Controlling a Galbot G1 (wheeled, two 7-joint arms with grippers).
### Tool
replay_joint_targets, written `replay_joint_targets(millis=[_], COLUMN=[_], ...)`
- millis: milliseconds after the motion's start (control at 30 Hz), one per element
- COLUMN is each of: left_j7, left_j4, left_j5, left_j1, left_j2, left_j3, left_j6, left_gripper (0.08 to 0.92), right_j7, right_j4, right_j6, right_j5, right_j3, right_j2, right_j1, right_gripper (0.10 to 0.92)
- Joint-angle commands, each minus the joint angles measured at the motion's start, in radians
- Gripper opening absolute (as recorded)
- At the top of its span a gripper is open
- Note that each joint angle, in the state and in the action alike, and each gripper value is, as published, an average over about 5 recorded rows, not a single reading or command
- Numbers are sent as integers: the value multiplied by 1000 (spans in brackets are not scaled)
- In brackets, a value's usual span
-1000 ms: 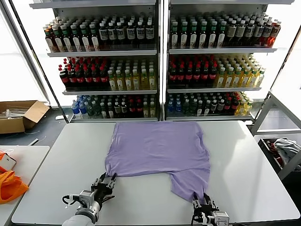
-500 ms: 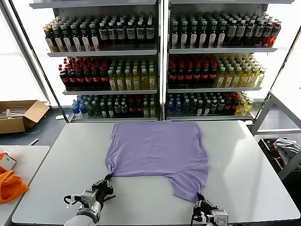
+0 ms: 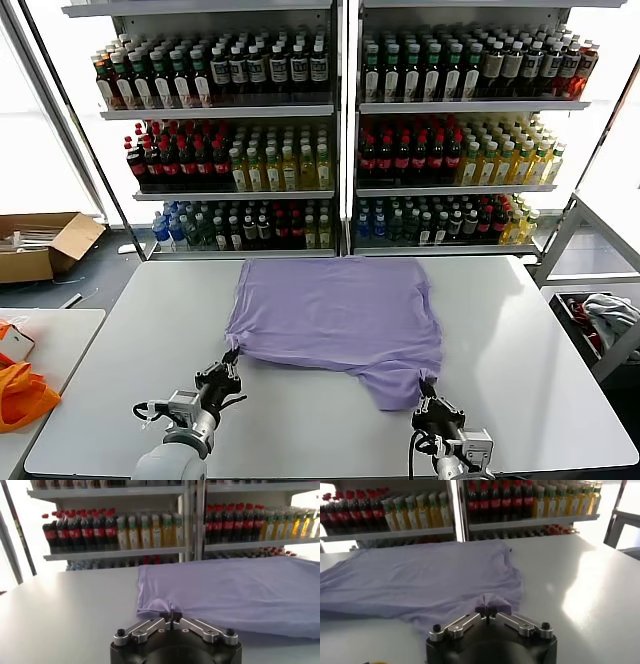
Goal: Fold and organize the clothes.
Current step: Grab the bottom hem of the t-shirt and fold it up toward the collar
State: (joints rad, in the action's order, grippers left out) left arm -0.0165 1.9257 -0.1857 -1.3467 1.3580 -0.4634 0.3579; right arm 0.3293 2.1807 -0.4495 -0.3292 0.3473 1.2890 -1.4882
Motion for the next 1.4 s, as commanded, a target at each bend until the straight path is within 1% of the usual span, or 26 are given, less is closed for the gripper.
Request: replay_joint_targets(millis=[33,333,600,1033,1200,1400], left_j7=[-1,-5,-6,-9,-12,-18], left_j4=[-9,-79,-133,-326,-376,-392], left_j5=[-25,-54,-63,-63,-63,-62], left_j1=[57,162,209,354,379,385], left_j2=[-1,-10,-9,1,-2,-9], left_j3=[0,-1,2,73,76,72], left_j6=[-21,-27,-35,-31,-32,-29], left_gripper=[84,84,84,84,84,84], right_j7=[-19,-32,-59,-87,-94,-96], right_j4=[-13,-106,-229,-416,-481,-526], right_j6=[27,22,38,32,28,8], right_j5=[7,16,14,11,9,-3], right_j3=[3,-15,-21,-16,-23,-37], right_j2=[3,-5,-1,14,16,30], right_j1=[89,232,316,437,494,547], right_gripper=[107,107,107,107,107,107])
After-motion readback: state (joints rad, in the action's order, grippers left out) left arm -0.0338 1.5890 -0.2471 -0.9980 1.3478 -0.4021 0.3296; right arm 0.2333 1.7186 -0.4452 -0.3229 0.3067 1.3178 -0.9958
